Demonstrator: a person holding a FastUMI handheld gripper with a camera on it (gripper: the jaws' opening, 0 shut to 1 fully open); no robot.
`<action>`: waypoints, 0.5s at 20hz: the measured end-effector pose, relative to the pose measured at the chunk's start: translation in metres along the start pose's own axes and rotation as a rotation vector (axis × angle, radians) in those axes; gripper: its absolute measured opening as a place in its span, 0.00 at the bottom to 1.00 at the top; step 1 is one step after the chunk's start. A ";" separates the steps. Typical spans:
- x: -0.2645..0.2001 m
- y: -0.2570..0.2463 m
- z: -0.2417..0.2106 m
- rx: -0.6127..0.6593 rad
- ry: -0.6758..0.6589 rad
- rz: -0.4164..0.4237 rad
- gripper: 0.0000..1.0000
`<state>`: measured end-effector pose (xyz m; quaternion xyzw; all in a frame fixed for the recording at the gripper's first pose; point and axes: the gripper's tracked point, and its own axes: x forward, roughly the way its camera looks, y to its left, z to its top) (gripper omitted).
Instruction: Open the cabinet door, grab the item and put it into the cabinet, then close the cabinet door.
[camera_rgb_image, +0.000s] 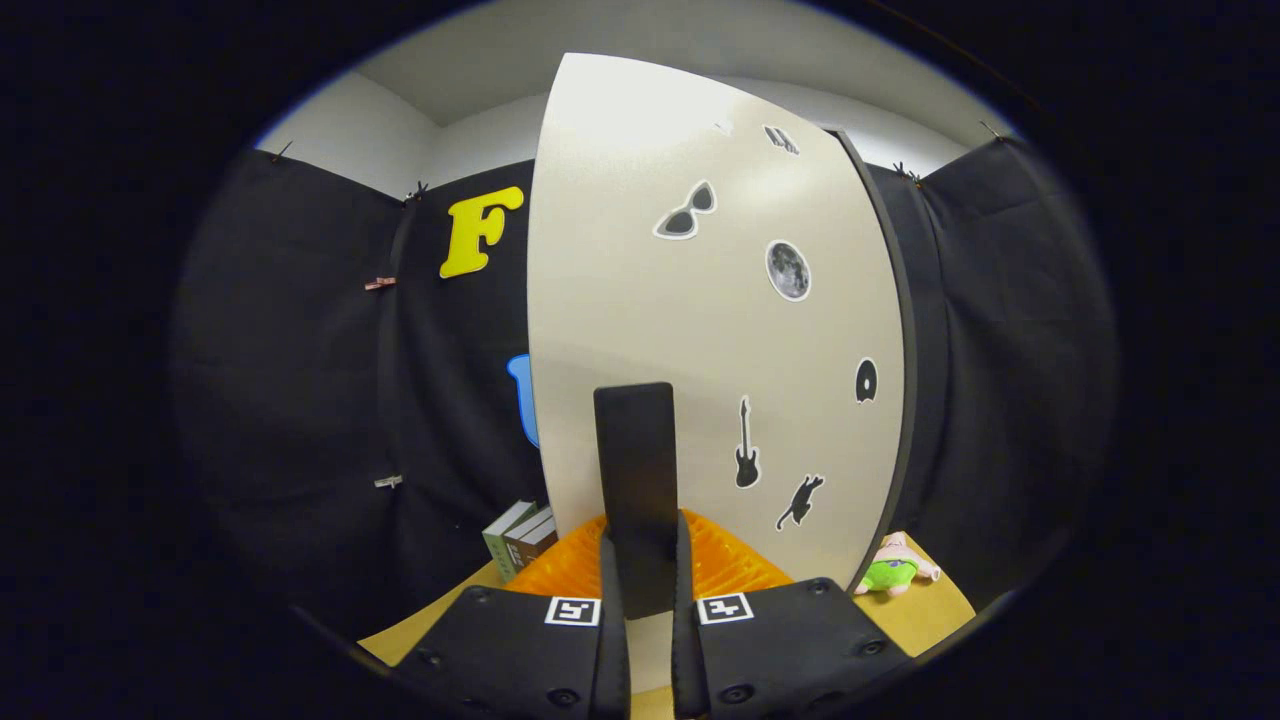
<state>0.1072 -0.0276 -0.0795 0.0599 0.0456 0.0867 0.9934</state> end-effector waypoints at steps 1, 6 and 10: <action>-0.003 -0.003 0.000 -0.002 0.001 -0.003 0.20; -0.018 -0.015 0.002 -0.002 -0.002 -0.021 0.20; -0.029 -0.027 0.002 -0.004 -0.002 -0.041 0.20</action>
